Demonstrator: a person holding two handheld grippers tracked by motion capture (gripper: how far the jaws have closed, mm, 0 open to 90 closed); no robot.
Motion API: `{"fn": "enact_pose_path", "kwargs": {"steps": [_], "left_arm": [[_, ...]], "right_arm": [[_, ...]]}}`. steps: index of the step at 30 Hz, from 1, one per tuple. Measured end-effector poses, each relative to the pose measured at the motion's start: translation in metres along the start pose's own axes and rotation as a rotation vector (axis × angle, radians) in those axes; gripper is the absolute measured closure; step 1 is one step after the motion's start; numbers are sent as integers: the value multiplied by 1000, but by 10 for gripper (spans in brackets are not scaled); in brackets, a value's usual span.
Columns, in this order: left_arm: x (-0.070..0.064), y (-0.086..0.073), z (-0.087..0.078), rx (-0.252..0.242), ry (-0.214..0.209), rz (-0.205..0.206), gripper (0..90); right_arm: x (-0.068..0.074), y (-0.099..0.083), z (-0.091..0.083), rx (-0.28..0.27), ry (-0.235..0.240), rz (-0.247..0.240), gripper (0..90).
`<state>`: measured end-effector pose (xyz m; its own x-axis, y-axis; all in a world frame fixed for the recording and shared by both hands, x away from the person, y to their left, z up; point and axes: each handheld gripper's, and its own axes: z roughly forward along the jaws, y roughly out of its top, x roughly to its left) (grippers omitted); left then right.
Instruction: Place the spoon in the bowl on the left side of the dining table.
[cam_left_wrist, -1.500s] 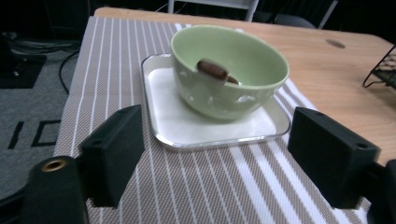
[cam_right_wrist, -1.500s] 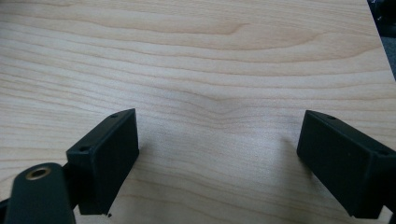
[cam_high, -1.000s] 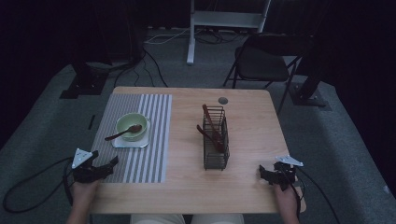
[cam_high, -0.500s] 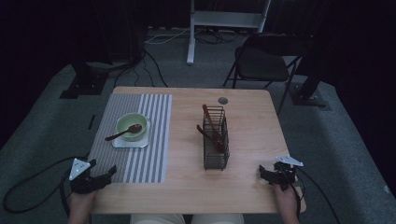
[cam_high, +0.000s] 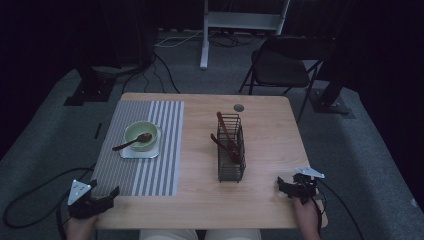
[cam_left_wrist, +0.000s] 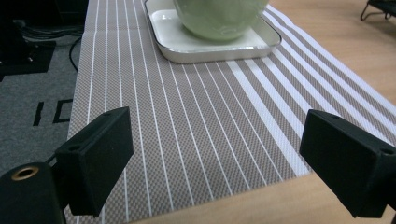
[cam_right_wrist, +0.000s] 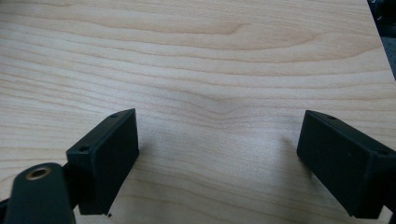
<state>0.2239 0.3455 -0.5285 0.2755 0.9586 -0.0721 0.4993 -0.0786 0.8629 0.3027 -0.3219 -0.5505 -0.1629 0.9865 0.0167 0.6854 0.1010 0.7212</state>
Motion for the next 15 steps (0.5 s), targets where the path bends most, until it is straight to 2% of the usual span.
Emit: {"fn": "enact_pose_path", "kwargs": {"steps": [5,11,15], "left_arm": [[2,-4,-7,0,9,-21,98],[5,-12,-15,9,21,-18,98],[6,-16,-20,9,47,-15,98]], "right_arm": [[0,0,0,0,0,0,120],[0,0,0,0,0,0,120],[0,0,0,0,0,-1,120]]}}
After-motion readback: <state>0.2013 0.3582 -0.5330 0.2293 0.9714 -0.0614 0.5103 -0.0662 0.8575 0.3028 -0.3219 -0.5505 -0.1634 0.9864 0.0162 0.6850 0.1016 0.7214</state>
